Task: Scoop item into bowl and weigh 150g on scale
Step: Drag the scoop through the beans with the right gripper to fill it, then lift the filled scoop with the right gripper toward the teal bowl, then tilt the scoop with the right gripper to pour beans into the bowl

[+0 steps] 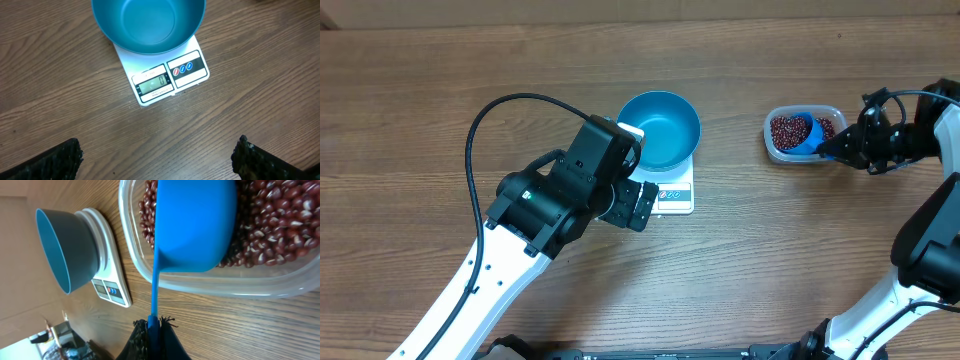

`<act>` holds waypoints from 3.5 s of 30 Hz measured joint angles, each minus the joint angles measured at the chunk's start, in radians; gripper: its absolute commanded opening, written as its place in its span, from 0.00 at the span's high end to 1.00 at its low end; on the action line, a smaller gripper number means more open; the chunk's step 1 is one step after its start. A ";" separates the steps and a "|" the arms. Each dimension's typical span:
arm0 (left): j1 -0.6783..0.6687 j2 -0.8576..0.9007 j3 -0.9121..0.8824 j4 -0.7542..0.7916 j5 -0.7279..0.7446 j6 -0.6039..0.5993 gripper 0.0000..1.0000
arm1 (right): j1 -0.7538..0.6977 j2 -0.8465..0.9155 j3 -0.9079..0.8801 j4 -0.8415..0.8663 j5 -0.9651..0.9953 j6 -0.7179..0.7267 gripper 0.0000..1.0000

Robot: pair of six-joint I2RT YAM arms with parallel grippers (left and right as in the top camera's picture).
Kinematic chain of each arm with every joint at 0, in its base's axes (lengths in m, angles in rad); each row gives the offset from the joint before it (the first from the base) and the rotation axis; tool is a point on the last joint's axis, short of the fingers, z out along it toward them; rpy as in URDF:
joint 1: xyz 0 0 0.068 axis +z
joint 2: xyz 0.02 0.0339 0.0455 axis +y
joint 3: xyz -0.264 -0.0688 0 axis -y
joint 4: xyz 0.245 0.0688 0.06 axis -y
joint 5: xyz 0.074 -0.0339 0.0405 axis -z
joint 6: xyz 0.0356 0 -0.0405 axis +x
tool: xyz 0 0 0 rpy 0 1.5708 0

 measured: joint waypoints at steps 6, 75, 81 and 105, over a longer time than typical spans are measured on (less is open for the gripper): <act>0.000 0.000 0.000 0.000 0.000 0.000 0.00 | -0.003 0.000 -0.011 0.003 -0.051 -0.014 0.96; 0.000 0.000 0.000 0.000 0.000 0.000 0.00 | 0.129 0.000 -0.014 -0.242 -0.547 -0.504 0.96; 0.000 0.000 0.000 0.000 0.000 0.000 0.01 | 0.247 0.000 0.029 -0.178 -0.611 -0.504 0.96; 0.000 0.000 0.000 0.000 0.000 0.000 0.01 | 0.495 0.000 0.076 0.333 -0.390 -0.084 0.96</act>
